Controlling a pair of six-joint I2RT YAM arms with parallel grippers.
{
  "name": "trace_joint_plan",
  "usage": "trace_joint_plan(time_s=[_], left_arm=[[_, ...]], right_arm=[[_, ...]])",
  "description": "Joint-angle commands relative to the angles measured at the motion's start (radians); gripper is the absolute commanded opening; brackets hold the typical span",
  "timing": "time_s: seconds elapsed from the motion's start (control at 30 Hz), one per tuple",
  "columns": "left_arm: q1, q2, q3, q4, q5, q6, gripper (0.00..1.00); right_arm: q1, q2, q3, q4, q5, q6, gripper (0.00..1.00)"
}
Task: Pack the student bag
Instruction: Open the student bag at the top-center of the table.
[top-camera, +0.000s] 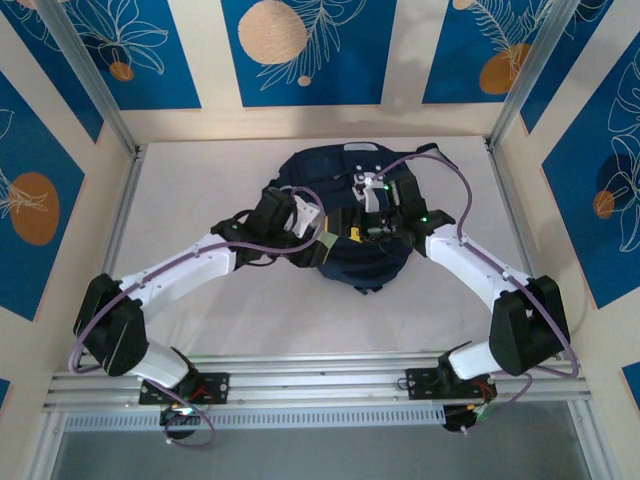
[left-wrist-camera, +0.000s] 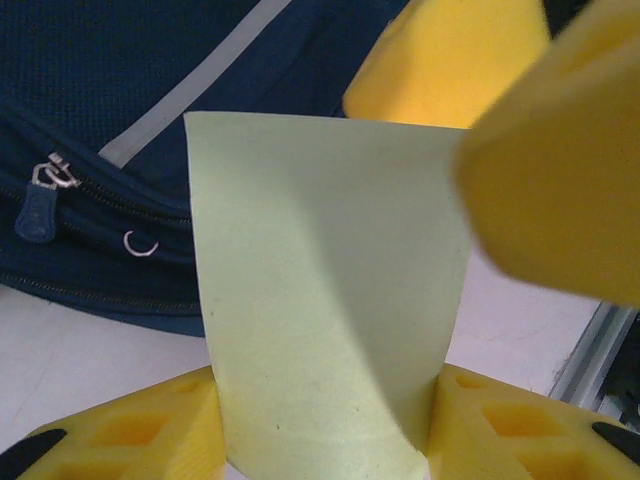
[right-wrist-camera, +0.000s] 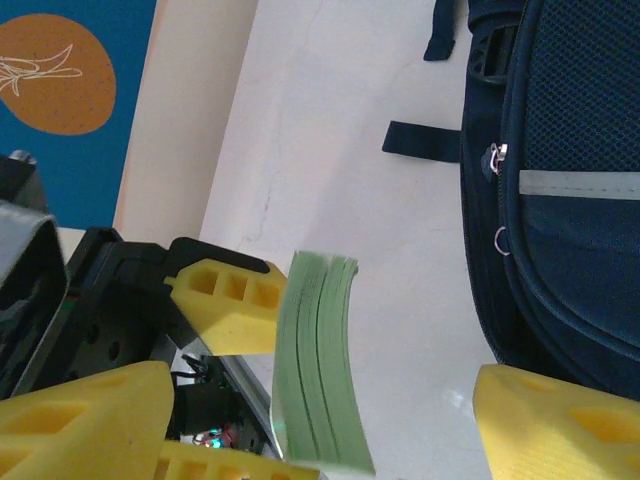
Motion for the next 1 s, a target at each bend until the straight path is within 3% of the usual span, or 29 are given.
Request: trace_joint_plan(time_s=[0.0,0.2,0.33,0.4,0.53,0.6,0.77,0.97], left_arm=[[-0.014,-0.02,0.015,0.033,0.029,0.022,0.49],[-0.016,-0.002,0.019,0.024,0.001,0.021,0.49],[-0.017,0.004,0.022,0.028,-0.02,0.02,0.51],[-0.016,0.009,0.026,0.028,-0.03,0.015,0.59],[-0.017,0.019,0.039,0.018,-0.056,0.017,0.93],[-0.016,0.033,0.052,0.003,-0.083,0.039,1.0],[-0.028,0.118,0.116,-0.019,-0.16,0.113,0.99],[-0.1,0.264,0.26,-0.038,-0.275,0.248,0.93]], right_arm=[[-0.005,0.012,-0.005,0.022,-0.05,0.011,0.74],[-0.021,0.017,-0.019,0.033,-0.105,0.025,0.32],[-0.031,0.004,-0.037,0.037,-0.128,0.029,0.16],[-0.039,-0.005,-0.046,0.033,-0.13,0.03,0.09],[-0.08,-0.043,-0.066,0.018,-0.117,0.03,0.04],[-0.118,-0.071,-0.071,-0.014,-0.102,0.015,0.05],[-0.272,-0.171,-0.094,-0.127,-0.023,-0.015,0.05],[-0.524,-0.31,-0.169,-0.197,0.01,0.008,0.06]])
